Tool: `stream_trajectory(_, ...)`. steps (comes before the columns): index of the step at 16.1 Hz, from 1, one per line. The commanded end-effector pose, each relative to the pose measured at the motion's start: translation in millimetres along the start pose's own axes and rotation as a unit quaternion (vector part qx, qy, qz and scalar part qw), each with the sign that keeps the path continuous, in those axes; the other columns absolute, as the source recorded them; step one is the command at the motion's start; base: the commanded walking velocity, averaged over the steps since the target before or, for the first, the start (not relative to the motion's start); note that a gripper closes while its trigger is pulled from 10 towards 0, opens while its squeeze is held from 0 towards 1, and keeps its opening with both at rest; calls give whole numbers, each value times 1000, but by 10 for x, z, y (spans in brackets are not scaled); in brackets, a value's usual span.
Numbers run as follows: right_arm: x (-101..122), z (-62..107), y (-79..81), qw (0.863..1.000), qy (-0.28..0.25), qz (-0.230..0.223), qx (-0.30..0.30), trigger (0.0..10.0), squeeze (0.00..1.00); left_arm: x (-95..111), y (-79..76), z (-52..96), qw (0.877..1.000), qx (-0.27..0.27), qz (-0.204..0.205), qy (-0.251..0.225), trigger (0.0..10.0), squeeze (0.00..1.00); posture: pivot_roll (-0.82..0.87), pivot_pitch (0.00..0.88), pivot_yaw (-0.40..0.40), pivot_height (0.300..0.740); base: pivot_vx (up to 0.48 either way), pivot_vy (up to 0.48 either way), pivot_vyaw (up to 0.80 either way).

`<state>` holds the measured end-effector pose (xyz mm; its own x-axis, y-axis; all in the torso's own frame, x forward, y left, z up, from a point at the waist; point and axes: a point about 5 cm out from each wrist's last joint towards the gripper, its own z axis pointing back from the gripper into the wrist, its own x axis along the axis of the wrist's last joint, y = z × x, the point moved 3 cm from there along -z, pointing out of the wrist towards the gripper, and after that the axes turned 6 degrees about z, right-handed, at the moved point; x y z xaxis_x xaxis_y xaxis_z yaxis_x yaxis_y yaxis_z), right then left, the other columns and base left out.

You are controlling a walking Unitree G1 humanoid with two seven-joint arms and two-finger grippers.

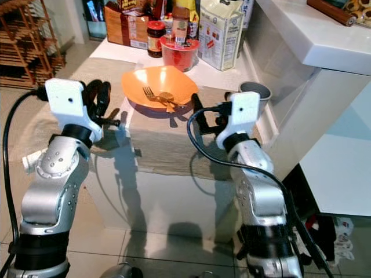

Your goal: Setting the table

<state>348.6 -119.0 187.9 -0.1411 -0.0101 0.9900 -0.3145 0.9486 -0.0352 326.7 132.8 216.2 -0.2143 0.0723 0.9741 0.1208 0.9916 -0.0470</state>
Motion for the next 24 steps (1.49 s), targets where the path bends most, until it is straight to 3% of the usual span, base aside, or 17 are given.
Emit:
stream_trajectory(1,-24,-46,-51,1000,8,-10,-5,10000,0,42,-74,24,1000,-6,-1,-4,10000,0,76,0,-82,718,0,0,0)
stream_trajectory(14,-14,-239,216,998,6,-38,59,10000,0,64,-128,5,1000,-10,-5,-7,10000,0,67,0,-80,718,0,0,0)
stream_trajectory(19,-160,-275,233,997,42,-39,48,10000,0,65,-119,-11,1000,-9,-4,-6,10000,0,70,0,-84,718,0,0,0)
stream_trajectory(23,-145,-299,290,997,35,-41,56,10000,0,78,-108,-27,1000,-6,-6,-9,10000,0,73,0,-88,718,0,0,0)
stream_trajectory(24,-117,-308,273,998,27,-41,50,1529,0,82,-103,-30,1000,-5,-7,-10,10000,0,73,0,-87,718,0,0,0)
